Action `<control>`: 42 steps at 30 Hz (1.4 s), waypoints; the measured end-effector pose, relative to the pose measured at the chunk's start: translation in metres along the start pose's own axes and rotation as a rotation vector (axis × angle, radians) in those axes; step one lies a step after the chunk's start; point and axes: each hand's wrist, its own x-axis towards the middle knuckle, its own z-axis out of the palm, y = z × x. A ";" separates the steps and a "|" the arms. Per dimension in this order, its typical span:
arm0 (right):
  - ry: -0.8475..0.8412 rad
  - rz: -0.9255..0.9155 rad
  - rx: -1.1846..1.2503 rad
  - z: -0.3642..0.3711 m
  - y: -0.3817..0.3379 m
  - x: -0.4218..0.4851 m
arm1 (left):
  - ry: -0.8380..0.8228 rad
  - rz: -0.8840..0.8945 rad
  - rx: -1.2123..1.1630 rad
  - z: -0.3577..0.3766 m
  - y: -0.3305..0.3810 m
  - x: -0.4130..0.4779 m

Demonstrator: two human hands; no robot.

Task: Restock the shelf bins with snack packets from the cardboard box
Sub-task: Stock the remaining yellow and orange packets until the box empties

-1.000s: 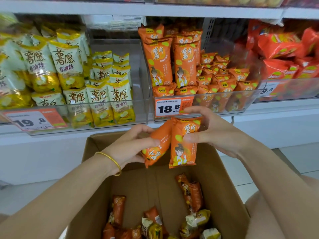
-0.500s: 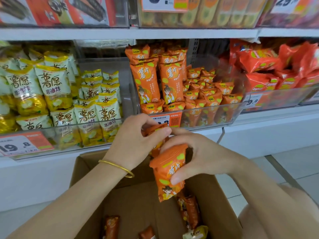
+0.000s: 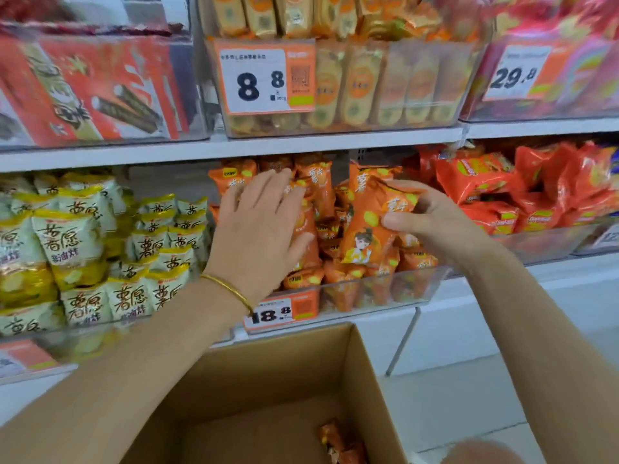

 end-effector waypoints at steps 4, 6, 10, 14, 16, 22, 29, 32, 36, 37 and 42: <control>-0.074 0.060 -0.013 0.007 0.012 0.050 | -0.155 0.023 0.121 0.009 -0.009 0.011; -0.143 0.099 -0.084 0.009 0.023 0.067 | -0.171 0.041 0.134 0.014 -0.013 0.010; -0.249 0.181 -0.241 0.001 0.026 0.079 | -0.142 0.081 0.139 0.019 -0.019 0.012; -0.260 0.214 -0.282 -0.001 0.020 0.077 | -0.134 0.109 0.153 0.024 -0.020 0.015; -0.191 0.184 -0.241 -0.004 0.018 0.069 | -0.124 0.113 0.151 0.025 -0.021 0.014; 0.018 0.090 -0.174 0.002 0.017 0.046 | -0.078 0.131 0.139 0.028 -0.025 0.014; 0.067 0.108 -0.373 0.030 0.028 0.048 | -0.065 0.124 0.143 0.030 -0.023 0.015; 0.007 0.143 -0.406 0.033 0.025 0.044 | -0.057 0.120 0.152 0.032 -0.022 0.014; -0.011 0.216 -0.466 0.039 0.018 0.045 | -0.044 0.109 0.148 0.033 -0.021 0.013; 0.015 0.199 -0.434 0.042 0.019 0.045 | -0.042 0.109 0.150 0.033 -0.020 0.013; 0.147 0.075 -0.361 0.060 0.032 0.035 | -0.047 0.101 0.144 0.033 -0.020 0.013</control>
